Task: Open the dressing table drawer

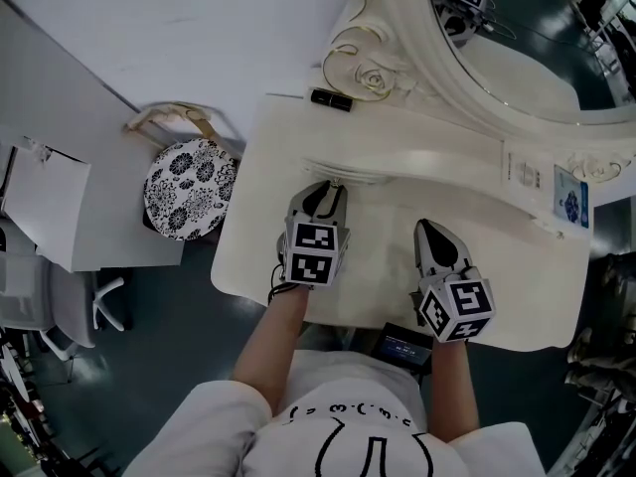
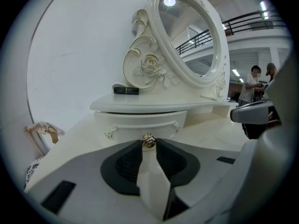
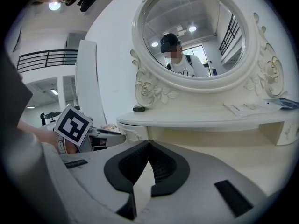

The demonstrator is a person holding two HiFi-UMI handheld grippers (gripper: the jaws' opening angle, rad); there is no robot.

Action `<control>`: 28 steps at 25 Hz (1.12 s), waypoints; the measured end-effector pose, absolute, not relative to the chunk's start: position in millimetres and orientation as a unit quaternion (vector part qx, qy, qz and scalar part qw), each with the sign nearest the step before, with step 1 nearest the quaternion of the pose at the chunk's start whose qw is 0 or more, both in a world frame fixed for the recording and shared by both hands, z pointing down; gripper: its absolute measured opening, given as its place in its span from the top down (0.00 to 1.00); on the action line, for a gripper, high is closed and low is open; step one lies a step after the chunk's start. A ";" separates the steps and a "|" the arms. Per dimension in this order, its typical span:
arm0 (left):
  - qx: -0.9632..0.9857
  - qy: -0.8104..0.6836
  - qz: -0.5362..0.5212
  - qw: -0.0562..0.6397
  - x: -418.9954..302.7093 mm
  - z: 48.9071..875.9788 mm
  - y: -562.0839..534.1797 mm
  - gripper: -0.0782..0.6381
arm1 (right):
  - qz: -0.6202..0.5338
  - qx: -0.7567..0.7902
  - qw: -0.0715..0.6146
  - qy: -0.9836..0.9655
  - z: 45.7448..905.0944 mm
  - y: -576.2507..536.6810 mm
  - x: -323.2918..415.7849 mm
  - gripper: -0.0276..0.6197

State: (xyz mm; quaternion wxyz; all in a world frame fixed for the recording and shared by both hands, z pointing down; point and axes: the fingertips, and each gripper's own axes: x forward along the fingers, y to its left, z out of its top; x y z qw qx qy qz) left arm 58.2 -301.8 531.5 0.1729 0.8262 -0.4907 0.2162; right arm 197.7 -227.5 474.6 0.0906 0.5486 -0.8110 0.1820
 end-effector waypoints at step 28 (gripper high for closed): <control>0.829 -0.481 0.228 0.172 50.8 532.7 -274.0 0.74 | 0.183 0.575 0.064 -0.795 467.7 -197.8 204.0 0.92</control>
